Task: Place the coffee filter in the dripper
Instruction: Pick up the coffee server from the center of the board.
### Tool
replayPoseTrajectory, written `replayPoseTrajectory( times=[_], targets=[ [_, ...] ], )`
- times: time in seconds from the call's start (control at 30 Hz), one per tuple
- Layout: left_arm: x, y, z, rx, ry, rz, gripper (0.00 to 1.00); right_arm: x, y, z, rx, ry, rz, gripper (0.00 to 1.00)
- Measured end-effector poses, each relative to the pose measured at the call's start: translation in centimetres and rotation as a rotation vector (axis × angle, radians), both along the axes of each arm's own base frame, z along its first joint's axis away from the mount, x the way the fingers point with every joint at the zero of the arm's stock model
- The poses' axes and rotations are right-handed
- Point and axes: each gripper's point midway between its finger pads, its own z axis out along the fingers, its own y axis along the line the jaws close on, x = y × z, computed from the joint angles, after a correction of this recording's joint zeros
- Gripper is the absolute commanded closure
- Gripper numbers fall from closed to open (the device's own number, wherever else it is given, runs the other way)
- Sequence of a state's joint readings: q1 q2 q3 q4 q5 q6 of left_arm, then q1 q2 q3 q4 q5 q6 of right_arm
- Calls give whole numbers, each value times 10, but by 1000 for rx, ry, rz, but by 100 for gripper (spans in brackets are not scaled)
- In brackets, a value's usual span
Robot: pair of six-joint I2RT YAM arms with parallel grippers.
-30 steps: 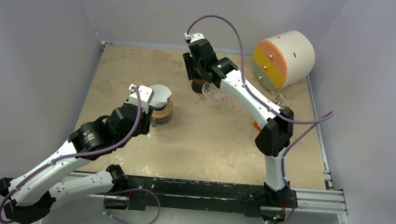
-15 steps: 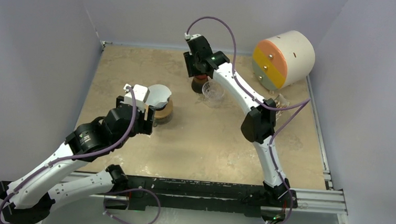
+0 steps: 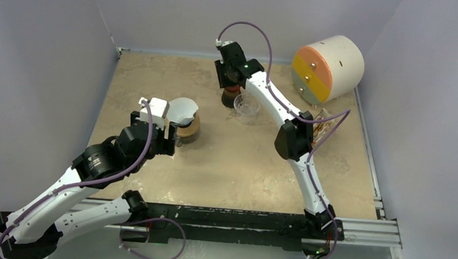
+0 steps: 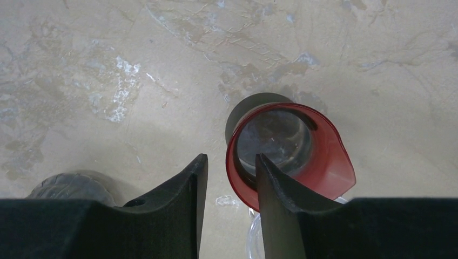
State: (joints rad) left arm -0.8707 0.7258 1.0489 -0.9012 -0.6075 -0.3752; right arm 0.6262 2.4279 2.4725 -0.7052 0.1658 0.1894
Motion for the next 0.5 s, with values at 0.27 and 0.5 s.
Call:
replayPoseTrajectory(
  times=[0.27,0.5],
  targets=[
    [0,0,0,3,1,1,27,0,4,-16,0,27,13,68],
    [0,1,-1,5,1,4,27,2,3,-18,3,31,14,81]
  ],
)
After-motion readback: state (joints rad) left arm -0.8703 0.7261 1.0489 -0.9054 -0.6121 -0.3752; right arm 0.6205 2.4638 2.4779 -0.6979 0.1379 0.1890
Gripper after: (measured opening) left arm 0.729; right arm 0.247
